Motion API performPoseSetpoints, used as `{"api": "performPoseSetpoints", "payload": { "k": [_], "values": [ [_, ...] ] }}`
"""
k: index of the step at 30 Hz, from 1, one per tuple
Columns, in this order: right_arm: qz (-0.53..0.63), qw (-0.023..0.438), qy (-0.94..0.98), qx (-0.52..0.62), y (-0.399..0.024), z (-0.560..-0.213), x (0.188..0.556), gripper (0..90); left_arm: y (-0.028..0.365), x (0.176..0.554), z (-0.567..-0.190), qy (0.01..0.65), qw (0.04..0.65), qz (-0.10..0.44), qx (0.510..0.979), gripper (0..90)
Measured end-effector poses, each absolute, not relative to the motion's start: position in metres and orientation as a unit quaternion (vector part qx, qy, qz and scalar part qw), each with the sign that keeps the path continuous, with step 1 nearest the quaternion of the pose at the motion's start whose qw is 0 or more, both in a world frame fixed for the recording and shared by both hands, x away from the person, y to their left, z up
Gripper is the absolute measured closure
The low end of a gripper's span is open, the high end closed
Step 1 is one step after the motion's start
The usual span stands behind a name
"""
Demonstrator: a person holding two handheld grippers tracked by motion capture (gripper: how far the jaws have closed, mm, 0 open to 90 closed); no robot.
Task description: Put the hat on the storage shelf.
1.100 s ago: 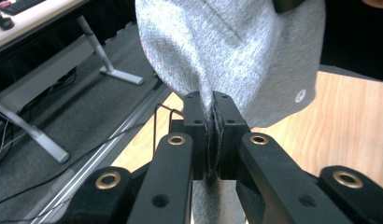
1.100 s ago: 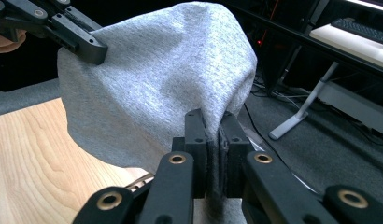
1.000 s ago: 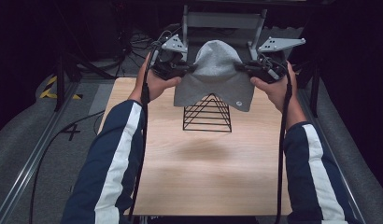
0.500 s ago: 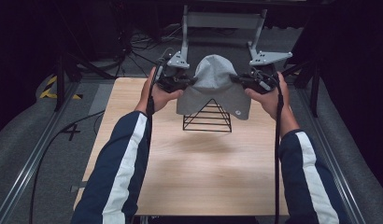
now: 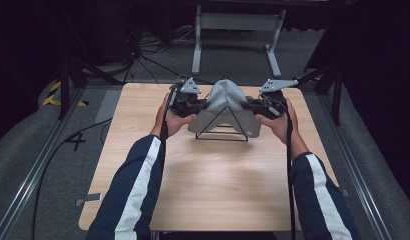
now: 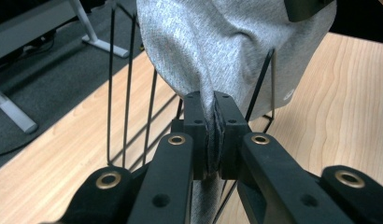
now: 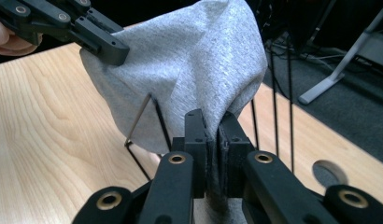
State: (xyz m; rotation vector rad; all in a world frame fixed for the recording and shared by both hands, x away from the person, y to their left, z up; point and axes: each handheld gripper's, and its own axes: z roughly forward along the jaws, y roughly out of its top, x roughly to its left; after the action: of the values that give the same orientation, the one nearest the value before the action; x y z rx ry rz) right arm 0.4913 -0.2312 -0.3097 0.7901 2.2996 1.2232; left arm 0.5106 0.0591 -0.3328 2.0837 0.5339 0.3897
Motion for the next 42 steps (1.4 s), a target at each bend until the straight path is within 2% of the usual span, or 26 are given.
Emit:
{"api": "performPoseSetpoints", "payload": {
  "k": [11,20,32,37,42],
  "values": [
    [0.422,0.198,0.834,0.296,-0.231,-0.341,0.493,84.7,0.054,0.510,-0.360,0.216,0.444,0.156,0.856,85.4],
    [0.389,0.202,0.843,0.312,-0.232,-0.364,0.500,84.6,0.046,0.514,-0.377,0.216,0.404,0.165,0.873,85.4],
    [0.388,0.193,0.836,0.337,-0.236,-0.383,0.507,84.4,0.046,0.520,-0.400,0.226,0.406,0.162,0.871,86.1],
    [0.391,0.193,0.833,0.340,-0.237,-0.386,0.506,84.5,0.049,0.522,-0.402,0.235,0.416,0.152,0.865,86.2],
    [0.387,0.195,0.835,0.339,-0.236,-0.384,0.505,82.3,0.047,0.519,-0.395,0.225,0.405,0.170,0.870,85.7]
  ]
}}
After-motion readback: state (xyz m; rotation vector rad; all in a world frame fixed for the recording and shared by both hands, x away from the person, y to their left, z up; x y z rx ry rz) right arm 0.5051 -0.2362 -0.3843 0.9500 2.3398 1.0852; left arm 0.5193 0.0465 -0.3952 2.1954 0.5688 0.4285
